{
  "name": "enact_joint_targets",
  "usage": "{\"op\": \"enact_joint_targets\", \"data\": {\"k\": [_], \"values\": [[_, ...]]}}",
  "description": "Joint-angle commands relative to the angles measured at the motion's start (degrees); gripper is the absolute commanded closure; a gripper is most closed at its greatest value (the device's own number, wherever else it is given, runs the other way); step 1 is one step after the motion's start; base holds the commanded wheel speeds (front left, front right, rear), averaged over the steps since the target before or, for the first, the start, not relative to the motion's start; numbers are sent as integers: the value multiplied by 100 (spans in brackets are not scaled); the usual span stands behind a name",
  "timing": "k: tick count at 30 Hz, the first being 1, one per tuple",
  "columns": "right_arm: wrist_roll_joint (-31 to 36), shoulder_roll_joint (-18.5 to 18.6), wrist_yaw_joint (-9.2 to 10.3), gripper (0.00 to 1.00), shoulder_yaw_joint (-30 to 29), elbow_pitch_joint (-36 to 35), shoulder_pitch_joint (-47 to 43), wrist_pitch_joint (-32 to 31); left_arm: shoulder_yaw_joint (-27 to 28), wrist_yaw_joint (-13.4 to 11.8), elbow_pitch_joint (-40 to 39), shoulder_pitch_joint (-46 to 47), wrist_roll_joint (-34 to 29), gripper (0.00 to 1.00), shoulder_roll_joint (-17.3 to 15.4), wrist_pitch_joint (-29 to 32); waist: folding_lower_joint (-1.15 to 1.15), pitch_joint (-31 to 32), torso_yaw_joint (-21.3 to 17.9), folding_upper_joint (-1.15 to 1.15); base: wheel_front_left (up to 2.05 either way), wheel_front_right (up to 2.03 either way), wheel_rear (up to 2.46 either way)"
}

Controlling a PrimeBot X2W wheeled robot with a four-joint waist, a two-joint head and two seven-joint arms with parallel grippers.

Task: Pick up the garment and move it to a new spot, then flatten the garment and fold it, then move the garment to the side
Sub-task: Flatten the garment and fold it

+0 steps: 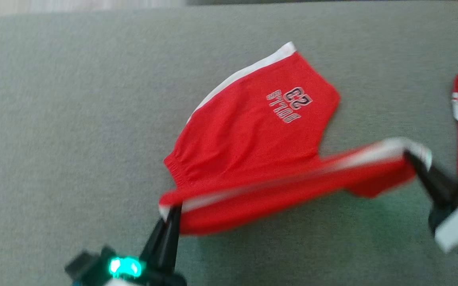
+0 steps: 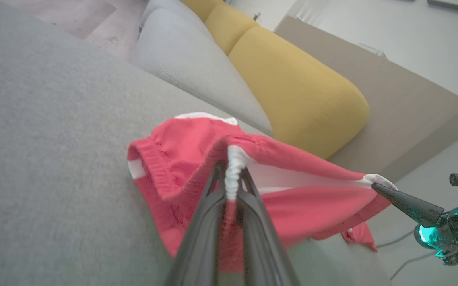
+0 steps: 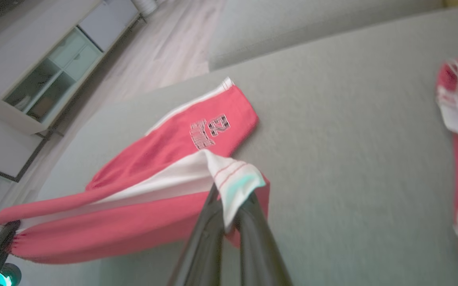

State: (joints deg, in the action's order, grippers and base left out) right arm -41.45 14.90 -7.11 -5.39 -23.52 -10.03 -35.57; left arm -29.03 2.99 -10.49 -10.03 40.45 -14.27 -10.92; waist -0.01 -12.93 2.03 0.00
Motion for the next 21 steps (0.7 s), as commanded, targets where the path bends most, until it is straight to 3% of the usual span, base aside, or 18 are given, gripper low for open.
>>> {"op": "enact_joint_targets", "data": {"k": [1,10,21], "values": [[22,138,-37,100,-40,-70,724,-259,284,23,-192,472,135,100,71,65,1,-298,273,0,0,0,0],[39,-63,-37,100,-234,1267,3189,-1629,503,189,525,2051,780,100,596,363,1,-1211,1025,0,0,0,0],[743,-172,-37,100,142,2647,4735,-1682,364,314,1921,3195,1081,100,996,257,1,-1633,1325,0,0,0,0]]}}
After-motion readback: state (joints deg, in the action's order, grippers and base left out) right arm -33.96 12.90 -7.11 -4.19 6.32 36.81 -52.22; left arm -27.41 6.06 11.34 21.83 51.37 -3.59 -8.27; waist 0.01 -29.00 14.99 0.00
